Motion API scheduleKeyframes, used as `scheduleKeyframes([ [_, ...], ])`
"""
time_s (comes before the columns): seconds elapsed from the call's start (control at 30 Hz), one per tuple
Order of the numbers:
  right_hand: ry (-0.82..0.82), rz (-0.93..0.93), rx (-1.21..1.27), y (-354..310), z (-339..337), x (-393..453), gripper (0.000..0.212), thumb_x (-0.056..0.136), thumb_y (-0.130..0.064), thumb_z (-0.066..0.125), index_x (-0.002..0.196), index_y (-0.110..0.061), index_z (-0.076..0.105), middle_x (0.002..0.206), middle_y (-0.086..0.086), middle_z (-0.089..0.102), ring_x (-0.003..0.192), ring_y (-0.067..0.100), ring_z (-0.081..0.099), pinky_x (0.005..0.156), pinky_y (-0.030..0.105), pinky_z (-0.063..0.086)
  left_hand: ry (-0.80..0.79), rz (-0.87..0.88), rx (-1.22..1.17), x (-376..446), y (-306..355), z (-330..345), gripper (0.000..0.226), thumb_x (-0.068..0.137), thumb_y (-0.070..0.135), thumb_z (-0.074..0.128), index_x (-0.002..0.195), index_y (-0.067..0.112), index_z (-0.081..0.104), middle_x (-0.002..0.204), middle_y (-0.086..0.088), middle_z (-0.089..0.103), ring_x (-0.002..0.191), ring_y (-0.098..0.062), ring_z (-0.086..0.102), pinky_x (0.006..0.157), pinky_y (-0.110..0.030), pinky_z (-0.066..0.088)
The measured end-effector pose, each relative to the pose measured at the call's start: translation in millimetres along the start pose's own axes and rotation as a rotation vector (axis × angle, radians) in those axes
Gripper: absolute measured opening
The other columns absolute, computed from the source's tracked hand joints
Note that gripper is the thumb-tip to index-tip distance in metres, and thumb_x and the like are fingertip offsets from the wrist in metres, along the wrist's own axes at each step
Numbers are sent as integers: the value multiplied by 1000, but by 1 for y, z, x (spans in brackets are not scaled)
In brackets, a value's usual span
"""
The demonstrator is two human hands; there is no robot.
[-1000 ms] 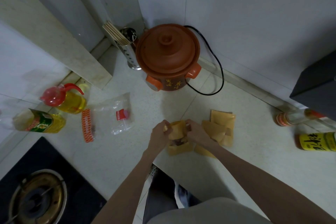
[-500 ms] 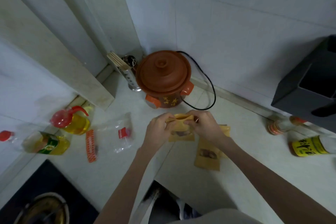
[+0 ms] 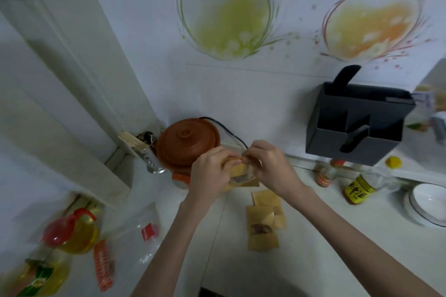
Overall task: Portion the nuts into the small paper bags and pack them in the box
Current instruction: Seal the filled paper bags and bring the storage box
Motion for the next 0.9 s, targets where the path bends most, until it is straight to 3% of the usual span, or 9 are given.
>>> scheduleKeyframes([
  [0.1, 25, 10, -91, -7, -15, -7, 15, 72, -13, 71, 87, -11, 70, 81, 1, 61, 75, 20, 58, 61, 36, 50, -38, 59, -20, 4, 13, -3, 7, 86, 13, 67, 89, 15, 74, 88, 0, 72, 81, -20, 67, 69, -26, 47],
  [0.17, 32, 44, -121, -6, -21, -12, 19, 71, -2, 70, 87, -13, 71, 80, 0, 63, 75, 22, 60, 63, 35, 51, -82, 84, -42, 2, 19, 0, 10, 86, 10, 65, 90, 13, 74, 87, -2, 72, 80, -20, 67, 70, -26, 46],
  [0.37, 42, 139, -147, -11, -33, -36, 26, 69, 2, 64, 88, -14, 72, 83, 1, 69, 77, 20, 62, 69, 36, 53, -98, 34, -172, -5, 21, 0, 6, 77, 9, 76, 80, 15, 74, 78, 4, 72, 69, -6, 62, 66, -26, 50],
  [0.53, 69, 158, -184, -19, -46, -52, 26, 73, 5, 62, 87, -13, 74, 83, 1, 66, 79, 17, 59, 69, 30, 52, -151, 72, -183, -14, 34, 5, 8, 78, 6, 74, 79, 13, 71, 76, 4, 69, 68, -9, 63, 65, -33, 52],
  [0.9, 102, 220, -171, -28, -53, -87, 24, 64, 7, 66, 79, -10, 75, 72, -1, 66, 66, 13, 59, 60, 27, 52, -195, 169, -165, -34, 64, 8, 13, 78, 0, 71, 73, 12, 67, 72, 1, 66, 68, -15, 61, 61, -27, 47],
])
Point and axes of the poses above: each hand's wrist, its own x-axis towards the middle knuckle, its own z-axis out of the palm, y = z × x, the point moved 10 cm from there along x, towards the middle knuckle
